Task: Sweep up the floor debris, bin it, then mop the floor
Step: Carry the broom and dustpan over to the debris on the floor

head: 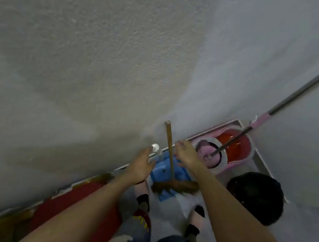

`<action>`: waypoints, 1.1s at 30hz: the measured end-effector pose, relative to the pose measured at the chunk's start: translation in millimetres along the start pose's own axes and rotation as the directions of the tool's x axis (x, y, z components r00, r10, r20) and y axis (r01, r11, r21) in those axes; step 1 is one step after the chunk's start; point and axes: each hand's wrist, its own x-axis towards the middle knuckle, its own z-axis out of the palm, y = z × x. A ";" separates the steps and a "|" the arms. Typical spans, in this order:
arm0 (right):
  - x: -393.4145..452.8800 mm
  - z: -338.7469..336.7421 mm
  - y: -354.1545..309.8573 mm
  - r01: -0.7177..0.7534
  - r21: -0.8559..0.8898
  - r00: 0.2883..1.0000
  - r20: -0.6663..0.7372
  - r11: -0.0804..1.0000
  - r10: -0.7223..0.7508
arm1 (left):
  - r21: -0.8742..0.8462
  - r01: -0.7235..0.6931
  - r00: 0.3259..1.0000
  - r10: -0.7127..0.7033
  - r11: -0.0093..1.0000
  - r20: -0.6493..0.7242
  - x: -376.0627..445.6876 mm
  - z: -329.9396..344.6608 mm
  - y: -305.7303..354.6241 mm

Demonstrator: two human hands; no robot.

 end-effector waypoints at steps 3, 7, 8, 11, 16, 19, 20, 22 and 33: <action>24.1 20.3 -11.4 -0.099 0.234 0.992 -0.052 0.967 0.114 | 0.104 -0.053 0.996 0.045 0.993 0.083 30.3 -10.2 -8.6; 46.9 28.7 -18.8 -0.225 0.430 0.971 0.031 0.874 0.235 | 0.211 -0.120 0.972 0.071 0.970 0.226 62.9 -16.3 -16.1; 49.0 28.7 -18.1 -0.248 0.432 0.968 0.066 0.867 0.243 | 0.232 -0.148 0.964 0.088 0.961 0.252 69.7 -15.5 -17.9; 44.7 25.6 -13.0 -0.294 0.456 0.953 0.070 0.840 0.295 | 0.271 -0.183 0.952 0.101 0.945 0.289 81.9 -10.2 -18.3; 6.2 1.8 30.5 -0.429 0.681 0.878 0.158 0.594 0.453 | 0.431 -0.237 0.939 0.091 0.871 0.332 91.0 5.8 -14.1; -23.3 -14.0 67.8 -0.381 0.871 0.849 0.198 0.310 0.490 | 0.539 -0.273 0.935 0.088 0.797 0.344 86.0 15.8 -9.0; -32.4 -17.9 81.6 -0.348 0.908 0.842 0.192 0.235 0.505 | 0.563 -0.277 0.936 0.086 0.779 0.340 80.5 20.6 -5.4; -56.3 -26.8 106.2 -0.325 0.927 0.821 0.177 0.188 0.543 | 0.589 -0.318 0.928 0.115 0.743 0.356 64.6 37.5 2.6; -233.7 -156.7 251.0 -0.456 0.762 0.811 0.144 0.460 0.566 | 0.592 -0.464 0.883 0.294 0.659 0.365 -84.8 191.2 96.0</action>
